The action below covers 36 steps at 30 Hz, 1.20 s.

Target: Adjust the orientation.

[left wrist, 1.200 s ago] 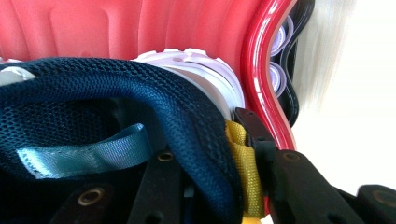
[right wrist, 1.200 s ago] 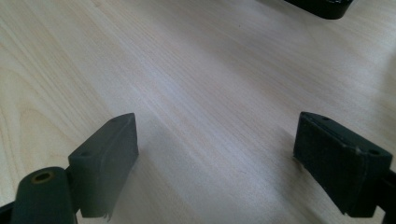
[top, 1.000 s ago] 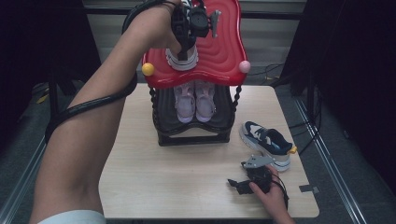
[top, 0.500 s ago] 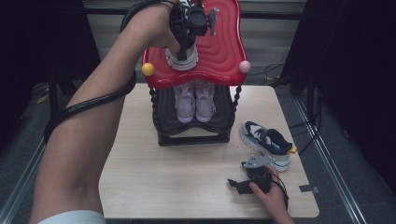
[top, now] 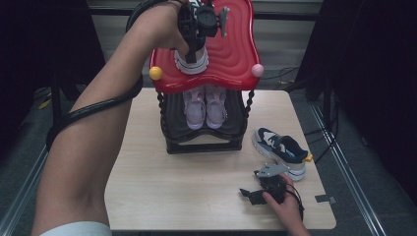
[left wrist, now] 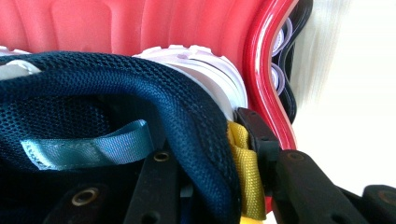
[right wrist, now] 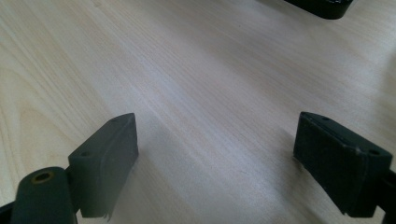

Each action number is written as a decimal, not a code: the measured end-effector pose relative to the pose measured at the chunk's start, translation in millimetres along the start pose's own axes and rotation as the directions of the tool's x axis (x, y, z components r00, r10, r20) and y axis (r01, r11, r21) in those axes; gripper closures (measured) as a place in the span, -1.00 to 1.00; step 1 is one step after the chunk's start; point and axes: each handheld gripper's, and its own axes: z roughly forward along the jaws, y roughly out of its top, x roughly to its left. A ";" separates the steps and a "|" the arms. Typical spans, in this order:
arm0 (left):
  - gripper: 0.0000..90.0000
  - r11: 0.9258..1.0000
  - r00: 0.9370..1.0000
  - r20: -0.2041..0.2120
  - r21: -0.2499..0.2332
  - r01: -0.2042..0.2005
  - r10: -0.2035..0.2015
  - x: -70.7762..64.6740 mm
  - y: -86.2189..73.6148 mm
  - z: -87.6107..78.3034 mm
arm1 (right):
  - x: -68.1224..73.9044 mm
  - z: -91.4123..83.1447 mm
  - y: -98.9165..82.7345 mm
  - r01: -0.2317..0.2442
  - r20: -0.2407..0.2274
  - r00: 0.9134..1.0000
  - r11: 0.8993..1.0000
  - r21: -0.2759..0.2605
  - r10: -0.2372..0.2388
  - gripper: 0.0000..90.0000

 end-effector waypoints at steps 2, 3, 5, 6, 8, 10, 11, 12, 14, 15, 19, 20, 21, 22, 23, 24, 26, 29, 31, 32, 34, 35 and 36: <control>0.52 1.000 1.000 -0.008 0.000 0.013 -0.013 0.2 0.0 -0.8 | 0.0 0.0 0.0 0.000 0.000 1.000 1.000 0.000 0.000 -0.71; 0.50 1.000 1.000 -0.013 0.000 0.014 -0.014 0.3 0.0 -1.3 | 0.0 0.0 0.0 0.000 0.000 1.000 1.000 0.000 0.000 -0.71; 0.46 1.000 0.999 -0.025 0.003 0.024 -0.023 0.8 0.2 -2.8 | 0.0 0.0 0.0 0.000 0.000 1.000 1.000 0.000 0.000 -0.71; 0.44 1.000 0.999 -0.027 0.003 0.028 -0.028 1.0 0.5 -3.3 | 0.0 0.0 0.0 0.000 0.000 1.000 1.000 0.000 0.000 -0.71; 0.38 0.999 0.999 -0.026 0.007 0.036 -0.035 1.5 0.7 -3.7 | 0.0 0.0 0.0 0.000 0.000 1.000 1.000 0.000 0.000 -0.71; 0.34 0.999 0.998 -0.029 0.010 0.052 -0.052 2.0 0.8 -3.5 | 0.0 0.0 0.0 0.000 0.000 1.000 1.000 0.000 0.000 -0.71; 0.32 0.998 0.998 -0.029 0.010 0.061 -0.061 2.2 0.8 -3.3 | 0.0 0.0 0.0 0.000 0.000 1.000 1.000 0.000 0.000 -0.71; 0.32 0.998 0.997 -0.022 0.010 0.069 -0.068 2.2 0.7 -2.6 | 0.0 0.0 0.0 0.000 0.000 1.000 1.000 0.000 0.000 -0.71; 0.26 0.996 0.996 -0.016 0.012 0.092 -0.092 2.6 0.7 -1.4 | 0.0 0.0 0.0 0.000 0.000 1.000 1.000 0.000 0.000 -0.71; 0.20 0.994 0.994 -0.012 0.019 0.111 -0.110 3.3 0.9 -1.1 | 0.0 0.0 0.0 0.000 0.000 1.000 1.000 0.000 0.000 -0.71; 0.13 0.989 0.989 -0.015 0.018 0.145 -0.145 4.0 0.4 -1.0 | 0.0 0.0 0.0 0.000 0.000 1.000 1.000 0.000 0.000 -0.71; 0.08 0.988 0.988 -0.012 0.019 0.155 -0.155 4.5 0.2 -1.0 | 0.0 0.0 0.0 0.000 0.000 1.000 1.000 0.000 0.000 -0.71; 0.05 0.986 0.987 0.000 0.015 0.164 -0.164 5.2 -0.1 -0.6 | 0.0 0.0 0.0 0.000 0.000 1.000 1.000 0.000 0.000 -0.71; 0.03 0.985 0.985 -0.002 0.010 0.172 -0.172 5.1 -0.2 -0.2 | 0.0 0.0 0.0 0.000 0.000 1.000 1.000 0.000 0.000 -0.71; 0.00 0.984 0.984 0.001 0.012 0.178 -0.178 5.5 -0.3 0.0 | 0.0 0.0 0.0 0.000 0.000 1.000 1.000 0.000 0.000 -0.71; -0.03 0.983 0.983 0.004 0.011 0.185 -0.185 5.5 -0.3 0.6 | 0.0 0.0 0.0 0.000 0.000 1.000 1.000 0.000 0.000 -0.71; -0.09 0.981 0.981 0.005 0.009 0.192 -0.192 5.7 -0.5 0.4 | 0.0 0.0 0.0 0.000 0.000 1.000 1.000 0.000 0.000 -0.71; -0.16 0.974 0.974 0.009 0.015 0.227 -0.227 5.9 -0.5 0.1 | 0.0 0.0 0.0 0.000 0.000 1.000 1.000 0.000 0.000 -0.71; -0.17 0.976 0.976 0.010 0.018 0.215 -0.215 5.9 -0.2 -0.4 | 0.0 0.0 0.0 0.000 0.000 1.000 1.000 0.000 0.000 -0.71; -0.18 0.976 0.976 0.013 0.017 0.218 -0.218 5.8 0.0 -0.5 | 0.0 0.0 0.0 0.000 0.000 1.000 1.000 0.000 0.000 -0.71; -0.20 0.975 0.975 0.013 0.013 0.220 -0.220 6.0 0.2 -1.3 | 0.0 0.0 0.0 0.000 0.000 1.000 1.000 0.000 0.000 -0.71; -0.20 0.974 0.974 0.014 0.007 0.226 -0.226 6.2 0.4 -1.8 | 0.0 0.0 0.0 0.000 0.000 1.000 1.000 0.000 0.000 -0.71; -0.22 0.972 0.971 0.020 0.001 0.236 -0.236 6.1 0.4 -2.3 | 0.0 0.0 0.0 0.000 0.000 1.000 1.000 0.000 0.000 -0.71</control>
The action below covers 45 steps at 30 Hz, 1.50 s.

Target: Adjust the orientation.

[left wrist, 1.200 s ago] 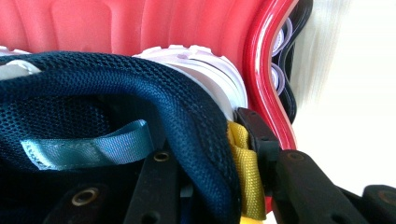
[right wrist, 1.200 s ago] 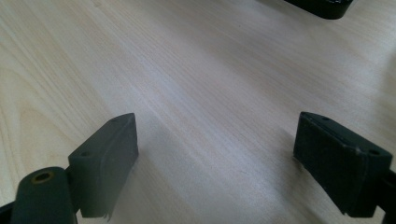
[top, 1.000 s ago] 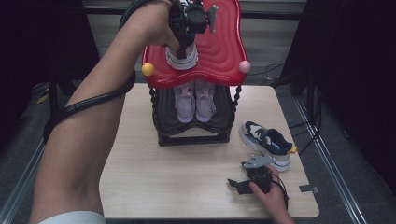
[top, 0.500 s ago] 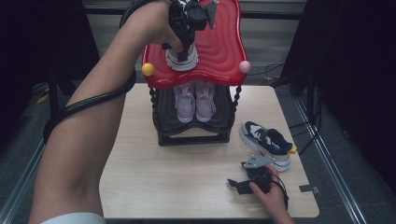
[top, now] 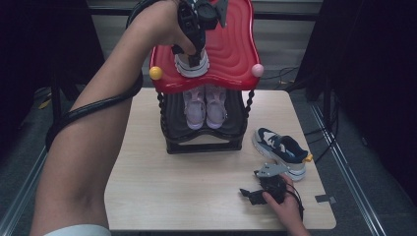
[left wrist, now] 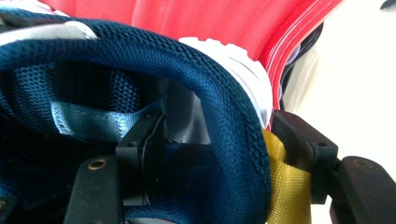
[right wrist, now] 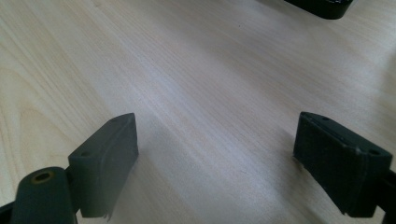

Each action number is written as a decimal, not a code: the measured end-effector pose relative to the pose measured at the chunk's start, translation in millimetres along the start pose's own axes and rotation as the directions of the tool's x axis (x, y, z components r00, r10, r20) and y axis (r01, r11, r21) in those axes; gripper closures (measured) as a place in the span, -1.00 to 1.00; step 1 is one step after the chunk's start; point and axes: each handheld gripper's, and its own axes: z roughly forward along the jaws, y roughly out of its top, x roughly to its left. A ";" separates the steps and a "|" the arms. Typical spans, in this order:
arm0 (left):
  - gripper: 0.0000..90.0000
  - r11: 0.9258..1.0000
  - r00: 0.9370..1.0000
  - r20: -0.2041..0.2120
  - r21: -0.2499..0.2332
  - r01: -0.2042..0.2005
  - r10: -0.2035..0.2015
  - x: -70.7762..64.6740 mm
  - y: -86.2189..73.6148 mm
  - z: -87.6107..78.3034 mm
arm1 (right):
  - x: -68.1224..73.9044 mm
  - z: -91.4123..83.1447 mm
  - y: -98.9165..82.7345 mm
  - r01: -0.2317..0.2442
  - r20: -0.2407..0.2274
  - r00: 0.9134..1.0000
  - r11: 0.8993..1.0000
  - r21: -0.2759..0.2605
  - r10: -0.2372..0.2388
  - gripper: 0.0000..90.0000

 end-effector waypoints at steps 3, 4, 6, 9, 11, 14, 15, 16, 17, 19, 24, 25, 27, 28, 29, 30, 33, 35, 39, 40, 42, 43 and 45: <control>-0.26 1.000 1.000 0.003 -0.005 0.010 -0.010 0.5 0.7 -0.9 | 0.0 0.0 0.0 0.000 0.000 1.000 1.000 0.000 0.000 -0.71; -0.28 1.000 1.000 0.004 -0.007 0.004 -0.004 1.1 1.1 -1.1 | 0.0 0.0 0.0 0.000 0.000 1.000 1.000 0.000 0.000 -0.71; -0.32 1.000 1.000 0.007 -0.015 0.009 -0.008 1.3 1.1 -1.7 | 0.0 0.0 0.0 0.000 0.000 1.000 1.000 0.000 0.000 -0.71; -0.40 0.999 1.000 0.007 -0.026 0.020 -0.020 2.0 1.5 -4.2 | 0.0 0.0 0.0 0.000 0.000 1.000 1.000 0.000 0.000 -0.71; -0.45 1.000 1.000 -0.004 -0.023 0.019 -0.019 1.7 2.0 -5.7 | 0.0 0.0 0.0 0.000 0.000 1.000 1.000 0.000 0.000 -0.71; -0.55 0.999 0.999 -0.007 -0.018 0.036 -0.037 2.2 1.9 -7.4 | 0.0 0.0 0.0 0.000 0.000 1.000 1.000 0.000 0.000 -0.71; -0.56 0.999 0.999 0.001 -0.022 0.040 -0.040 2.3 1.6 -7.4 | 0.0 0.0 0.0 0.000 0.000 1.000 1.000 0.000 0.000 -0.71; -0.56 0.999 0.999 0.017 -0.025 0.043 -0.043 2.4 1.4 -7.4 | 0.0 0.0 0.0 0.000 0.000 1.000 1.000 0.000 0.000 -0.71; -0.56 0.999 0.999 0.025 -0.028 0.045 -0.044 2.4 1.4 -7.2 | 0.0 0.0 0.0 0.000 0.000 1.000 1.000 0.000 0.000 -0.71; -0.58 0.999 0.999 0.022 -0.027 0.045 -0.045 2.0 1.5 -7.4 | 0.0 0.0 0.0 0.000 0.000 1.000 1.000 0.000 0.000 -0.71; -0.58 0.997 0.997 0.038 -0.039 0.062 -0.060 2.4 0.6 -9.0 | 0.0 0.0 0.0 0.000 0.000 1.000 1.000 0.000 0.000 -0.71; -0.59 0.998 0.998 0.039 -0.042 0.055 -0.053 2.6 0.1 -10.1 | 0.0 0.0 0.0 0.000 0.000 1.000 1.000 0.000 0.000 -0.71; -0.59 0.998 0.998 0.045 -0.045 0.052 -0.050 2.6 -0.6 -11.4 | 0.0 0.0 0.0 0.000 0.000 1.000 1.000 0.000 0.000 -0.71; -0.59 0.998 0.998 0.043 -0.043 0.051 -0.050 2.7 -1.1 -12.3 | 0.0 0.0 0.0 0.000 0.000 1.000 1.000 0.000 0.000 -0.71; -0.59 0.998 0.998 0.042 -0.041 0.052 -0.050 2.6 -1.5 -13.0 | 0.0 0.0 0.0 0.000 0.000 1.000 1.000 0.000 0.000 -0.71; -0.59 0.998 0.998 0.040 -0.044 0.050 -0.049 2.6 -2.0 -13.9 | 0.0 0.0 0.0 0.000 0.000 1.000 1.000 0.000 0.000 -0.71; -0.59 0.997 0.998 0.046 -0.050 0.054 -0.052 2.3 -3.5 -17.0 | 0.0 0.0 0.0 0.000 0.000 1.000 1.000 0.000 0.000 -0.71; -0.59 0.997 0.997 0.049 -0.049 0.056 -0.054 1.9 -4.4 -19.2 | 0.0 0.0 0.0 0.000 0.000 1.000 1.000 0.000 0.000 -0.71; -0.58 0.997 0.997 0.064 -0.045 0.056 -0.053 1.9 -6.6 -23.7 | 0.0 0.0 0.0 0.000 0.000 1.000 1.000 0.000 0.000 -0.71; -0.57 0.997 0.996 0.068 -0.047 0.060 -0.056 1.8 -7.0 -24.8 | 0.0 0.0 0.0 0.000 0.000 1.000 1.000 0.000 0.000 -0.71; -0.55 0.997 0.996 0.073 -0.041 0.060 -0.057 1.4 -8.0 -27.5 | 0.0 0.0 0.0 0.000 0.000 1.000 1.000 0.000 0.000 -0.71; -0.55 0.998 0.995 0.080 -0.037 0.058 -0.054 1.6 -8.5 -29.1 | 0.0 0.0 0.0 0.000 0.000 1.000 1.000 0.000 0.000 -0.71; -0.54 0.998 0.994 0.089 -0.034 0.059 -0.056 1.1 -9.9 -32.0 | 0.0 0.0 0.0 0.000 0.000 1.000 1.000 0.000 0.000 -0.71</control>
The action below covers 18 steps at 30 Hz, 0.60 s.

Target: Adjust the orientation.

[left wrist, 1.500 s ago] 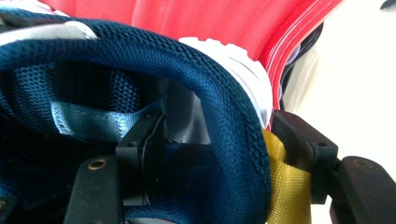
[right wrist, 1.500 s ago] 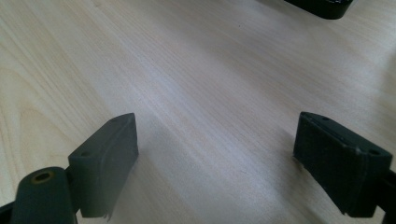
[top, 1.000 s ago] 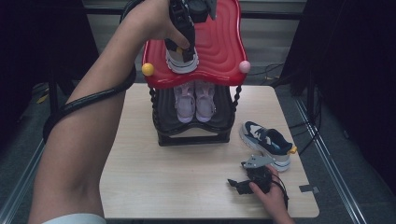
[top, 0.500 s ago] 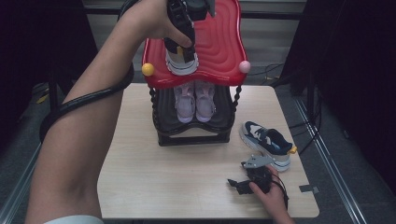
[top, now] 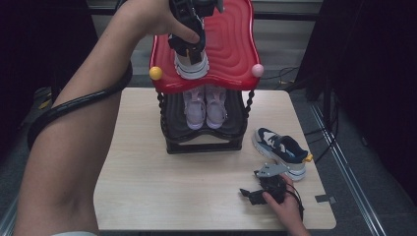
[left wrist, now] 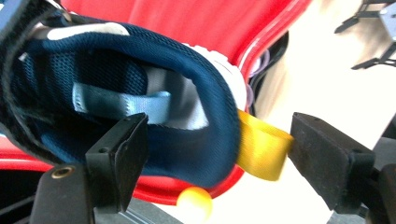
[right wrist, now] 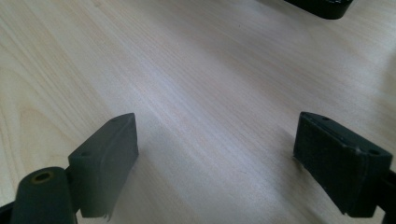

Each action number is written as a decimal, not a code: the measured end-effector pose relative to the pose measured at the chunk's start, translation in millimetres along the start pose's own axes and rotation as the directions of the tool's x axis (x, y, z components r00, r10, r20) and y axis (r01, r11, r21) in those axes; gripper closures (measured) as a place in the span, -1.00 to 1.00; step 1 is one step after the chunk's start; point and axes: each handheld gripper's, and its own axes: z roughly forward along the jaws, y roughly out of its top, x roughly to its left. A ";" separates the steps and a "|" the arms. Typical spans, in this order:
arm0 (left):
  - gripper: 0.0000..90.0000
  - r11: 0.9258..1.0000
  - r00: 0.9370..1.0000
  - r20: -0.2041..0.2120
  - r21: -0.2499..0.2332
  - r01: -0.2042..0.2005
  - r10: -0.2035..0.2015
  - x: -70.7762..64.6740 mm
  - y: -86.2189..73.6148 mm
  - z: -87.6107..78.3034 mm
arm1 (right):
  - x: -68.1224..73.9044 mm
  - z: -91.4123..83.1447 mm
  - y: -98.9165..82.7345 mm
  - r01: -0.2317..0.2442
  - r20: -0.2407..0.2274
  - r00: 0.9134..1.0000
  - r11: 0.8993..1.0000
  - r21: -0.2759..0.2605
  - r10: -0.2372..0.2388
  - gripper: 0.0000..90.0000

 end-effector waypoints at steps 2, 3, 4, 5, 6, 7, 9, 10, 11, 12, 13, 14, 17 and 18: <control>-0.55 1.000 1.000 0.002 0.001 0.007 -0.007 -0.2 -1.6 -2.2 | 0.0 0.0 0.0 0.000 0.000 1.000 1.000 0.000 0.000 -0.71; -0.56 1.000 1.000 0.006 -0.001 0.015 -0.015 -0.1 -2.6 -3.3 | 0.0 0.0 0.0 0.000 0.000 1.000 1.000 0.000 0.000 -0.71; -0.56 1.000 1.000 0.008 0.000 0.018 -0.018 0.0 -3.8 -4.1 | 0.0 0.0 0.0 0.000 0.000 1.000 1.000 0.000 0.000 -0.71; -0.56 1.000 1.000 0.008 0.010 0.017 -0.017 0.3 -5.0 -5.0 | 0.0 0.0 0.0 0.000 0.000 1.000 1.000 0.000 0.000 -0.71; -0.57 1.000 1.000 0.007 0.013 0.022 -0.022 0.3 -6.5 -5.7 | 0.0 0.0 0.0 0.000 0.000 1.000 1.000 0.000 0.000 -0.71; -0.58 1.000 1.000 0.013 0.011 0.027 -0.027 0.6 -8.1 -6.0 | 0.0 0.0 0.0 0.000 0.000 1.000 1.000 0.000 0.000 -0.71; -0.58 0.999 0.999 0.013 0.017 0.030 -0.030 1.1 -11.4 -7.0 | 0.0 0.0 0.0 0.000 0.000 1.000 1.000 0.000 0.000 -0.71; -0.58 0.999 0.999 0.016 0.018 0.030 -0.031 1.3 -13.3 -7.4 | 0.0 0.0 0.0 0.000 0.000 1.000 1.000 0.000 0.000 -0.71; -0.59 0.999 0.999 0.019 0.022 0.030 -0.030 1.4 -15.0 -7.9 | 0.0 0.0 0.0 0.000 0.000 1.000 1.000 0.000 0.000 -0.71; -0.59 0.999 0.999 0.023 0.022 0.033 -0.034 1.5 -16.8 -8.3 | 0.0 0.0 0.0 0.000 0.000 1.000 1.000 0.000 0.000 -0.71; -0.59 0.999 0.999 0.029 0.025 0.036 -0.037 1.9 -18.9 -8.8 | 0.0 0.0 0.0 0.000 0.000 1.000 1.000 0.000 0.000 -0.71; -0.59 0.999 0.999 0.027 0.023 0.040 -0.041 1.7 -20.2 -8.9 | 0.0 0.0 0.0 0.000 0.000 1.000 1.000 0.000 0.000 -0.71; -0.59 0.999 0.998 0.044 0.030 0.037 -0.038 2.1 -25.6 -9.0 | 0.0 0.0 0.0 0.000 0.000 1.000 1.000 0.000 0.000 -0.71; -0.59 0.999 0.998 0.046 0.032 0.037 -0.038 2.1 -27.4 -8.9 | 0.0 0.0 0.0 0.000 0.000 1.000 1.000 0.000 0.000 -0.71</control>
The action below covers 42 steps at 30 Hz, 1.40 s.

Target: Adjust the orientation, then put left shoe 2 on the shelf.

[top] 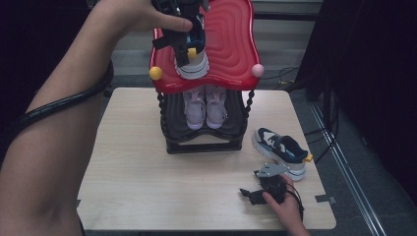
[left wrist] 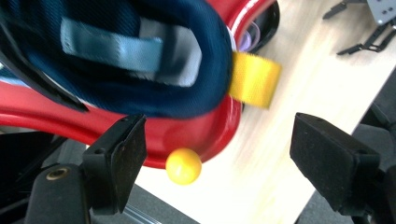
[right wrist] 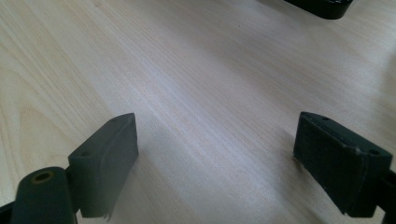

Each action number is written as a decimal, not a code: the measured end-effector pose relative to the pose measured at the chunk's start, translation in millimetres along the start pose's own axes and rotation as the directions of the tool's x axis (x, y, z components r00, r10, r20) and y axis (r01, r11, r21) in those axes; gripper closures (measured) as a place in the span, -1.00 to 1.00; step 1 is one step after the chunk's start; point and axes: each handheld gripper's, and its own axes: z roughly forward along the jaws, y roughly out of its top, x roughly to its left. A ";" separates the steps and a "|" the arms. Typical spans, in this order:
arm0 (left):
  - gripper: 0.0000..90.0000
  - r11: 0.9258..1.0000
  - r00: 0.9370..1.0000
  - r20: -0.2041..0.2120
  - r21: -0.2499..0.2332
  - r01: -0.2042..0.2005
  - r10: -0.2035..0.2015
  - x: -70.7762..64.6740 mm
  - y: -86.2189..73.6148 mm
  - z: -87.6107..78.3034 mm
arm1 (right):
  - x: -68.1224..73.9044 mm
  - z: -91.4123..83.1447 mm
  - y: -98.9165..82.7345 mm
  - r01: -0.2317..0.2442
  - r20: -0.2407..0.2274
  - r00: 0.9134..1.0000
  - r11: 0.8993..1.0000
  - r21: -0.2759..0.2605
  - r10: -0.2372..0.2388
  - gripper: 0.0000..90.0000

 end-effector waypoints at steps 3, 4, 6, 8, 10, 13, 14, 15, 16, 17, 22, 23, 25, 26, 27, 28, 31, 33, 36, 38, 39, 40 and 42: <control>-0.59 1.000 1.000 0.006 -0.001 0.011 -0.011 -0.1 -5.3 -0.1 | 0.0 0.0 0.0 0.000 0.000 1.000 1.000 0.000 0.000 -0.71; -0.59 1.000 1.000 0.009 -0.002 0.013 -0.013 -0.2 -7.7 -0.2 | 0.1 0.3 -0.1 -0.001 0.000 1.000 1.000 -0.003 0.001 -0.71; -0.59 1.000 1.000 0.015 0.000 0.016 -0.016 -0.3 -11.3 -0.2 | 0.1 0.2 0.0 0.000 0.001 1.000 1.000 -0.001 0.000 -0.71; -0.59 1.000 0.999 0.017 0.005 0.027 -0.027 0.1 -15.7 0.5 | 0.1 0.2 0.0 0.000 0.001 1.000 1.000 -0.001 0.000 -0.71; -0.59 0.999 0.999 0.012 0.012 0.029 -0.030 0.6 -20.9 0.8 | 0.2 0.2 0.0 -0.001 0.001 1.000 1.000 -0.001 0.001 -0.71; -0.59 0.999 0.999 0.018 0.013 0.032 -0.032 1.1 -27.9 0.4 | 0.1 0.2 0.0 -0.001 0.001 1.000 1.000 -0.001 0.001 -0.71; -0.59 0.999 0.999 0.021 0.011 0.036 -0.036 1.1 -30.5 0.4 | 0.1 0.2 0.0 -0.001 0.001 1.000 1.000 -0.001 0.001 -0.71; -0.59 0.999 0.999 0.024 0.013 0.038 -0.038 1.4 -33.1 0.8 | 0.2 0.2 0.0 -0.001 0.001 1.000 1.000 -0.001 0.001 -0.71; -0.59 0.999 0.999 0.026 0.017 0.042 -0.043 1.7 -35.8 1.7 | 0.2 0.2 0.0 -0.001 0.001 1.000 1.000 -0.001 0.001 -0.71; -0.59 0.999 0.999 0.027 0.021 0.046 -0.047 1.8 -38.5 2.9 | 0.2 0.2 0.0 -0.001 0.001 1.000 1.000 -0.001 0.001 -0.71; -0.58 0.998 0.998 0.035 0.031 0.057 -0.058 3.9 -52.2 7.7 | 0.2 0.2 0.0 -0.001 0.001 1.000 1.000 -0.001 0.001 -0.71; -0.58 0.997 0.997 0.036 0.027 0.065 -0.066 3.9 -54.9 8.5 | 0.2 0.2 0.0 -0.001 0.001 1.000 1.000 -0.001 0.001 -0.71; -0.58 0.997 0.996 0.040 0.028 0.073 -0.074 4.3 -60.1 10.2 | 0.2 0.2 0.0 -0.001 0.001 1.000 1.000 -0.001 0.001 -0.71; -0.58 0.996 0.996 0.042 0.037 0.078 -0.079 4.3 -62.4 11.0 | 0.2 0.2 0.0 -0.001 0.001 1.000 1.000 -0.001 0.001 -0.71; -0.58 0.996 0.996 0.040 0.039 0.078 -0.080 4.4 -65.6 12.4 | 0.1 0.2 0.0 -0.001 0.001 1.000 1.000 -0.001 0.001 -0.71; -0.58 0.996 0.996 0.043 0.042 0.082 -0.084 4.3 -67.3 13.0 | 0.2 0.2 0.0 -0.001 0.001 1.000 1.000 -0.001 0.001 -0.71; -0.58 0.995 0.995 0.046 0.051 0.090 -0.092 3.7 -74.1 15.5 | 0.2 0.2 0.0 -0.001 0.001 1.000 1.000 -0.001 0.001 -0.71; -0.58 0.994 0.994 0.051 0.060 0.089 -0.092 4.2 -78.2 16.4 | 0.2 0.0 0.0 0.000 0.001 1.000 1.000 0.001 0.000 -0.71; -0.58 0.993 0.994 0.053 0.068 0.096 -0.100 4.5 -84.1 18.6 | 0.2 0.0 0.0 0.000 0.002 1.000 1.000 0.001 0.000 -0.71; -0.58 0.992 0.993 0.052 0.073 0.101 -0.105 4.5 -88.6 21.1 | 0.2 0.0 0.0 0.000 0.002 1.000 1.000 0.001 0.000 -0.71; -0.58 0.992 0.993 0.055 0.079 0.102 -0.106 4.5 -89.9 22.0 | 0.2 0.0 0.0 0.000 0.002 1.000 1.000 0.001 0.000 -0.71; -0.58 0.991 0.993 0.056 0.086 0.101 -0.106 4.5 -91.9 23.9 | 0.2 0.0 0.0 0.000 0.002 1.000 1.000 0.001 0.000 -0.71; -0.58 0.990 0.992 0.055 0.093 0.106 -0.111 4.2 -94.6 27.3 | 0.2 0.0 0.0 0.000 0.002 1.000 1.000 0.001 0.000 -0.71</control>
